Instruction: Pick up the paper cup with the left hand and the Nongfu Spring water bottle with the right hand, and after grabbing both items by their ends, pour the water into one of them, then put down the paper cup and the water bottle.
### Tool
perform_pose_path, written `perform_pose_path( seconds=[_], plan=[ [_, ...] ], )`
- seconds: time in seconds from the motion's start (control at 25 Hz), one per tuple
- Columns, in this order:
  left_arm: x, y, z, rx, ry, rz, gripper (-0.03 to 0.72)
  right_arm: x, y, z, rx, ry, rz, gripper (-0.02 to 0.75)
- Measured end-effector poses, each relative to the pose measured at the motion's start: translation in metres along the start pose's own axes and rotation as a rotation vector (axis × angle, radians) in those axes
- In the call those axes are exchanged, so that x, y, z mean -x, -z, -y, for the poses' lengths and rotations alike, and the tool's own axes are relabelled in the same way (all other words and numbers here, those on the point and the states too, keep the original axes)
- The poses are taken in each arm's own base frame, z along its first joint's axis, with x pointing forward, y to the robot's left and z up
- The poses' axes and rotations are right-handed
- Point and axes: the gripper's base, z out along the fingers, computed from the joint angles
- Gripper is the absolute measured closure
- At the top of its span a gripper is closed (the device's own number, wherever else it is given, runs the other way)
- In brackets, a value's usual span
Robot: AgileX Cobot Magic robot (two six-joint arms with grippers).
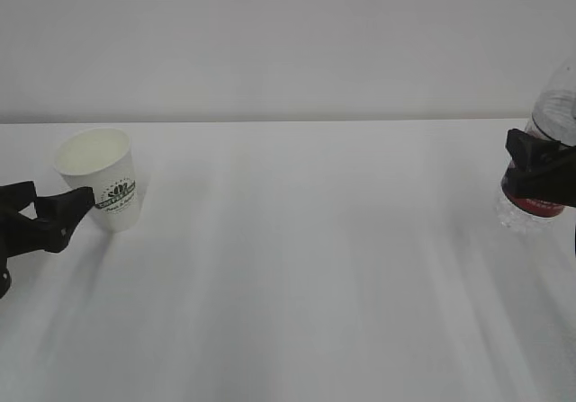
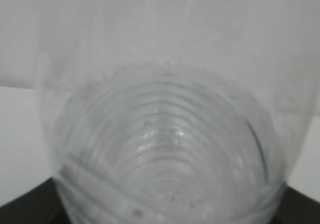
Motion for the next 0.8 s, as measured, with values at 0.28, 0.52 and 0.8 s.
perform_pose_path(
  seconds=[0.28,0.52,0.8],
  plan=[
    [-0.019,-0.006,-0.002,-0.012,0.023,-0.048,-0.003,0.0,0.0,0.0,0.0,0.0,0.0,0.26],
    [-0.035,-0.01,-0.004,-0.01,0.044,-0.102,-0.003,0.0,0.0,0.0,0.001,0.001,0.0,0.26],
    [-0.038,-0.02,-0.007,-0.01,0.043,-0.1,-0.001,0.0,0.0,0.0,0.001,0.001,0.0,0.26]
  ],
)
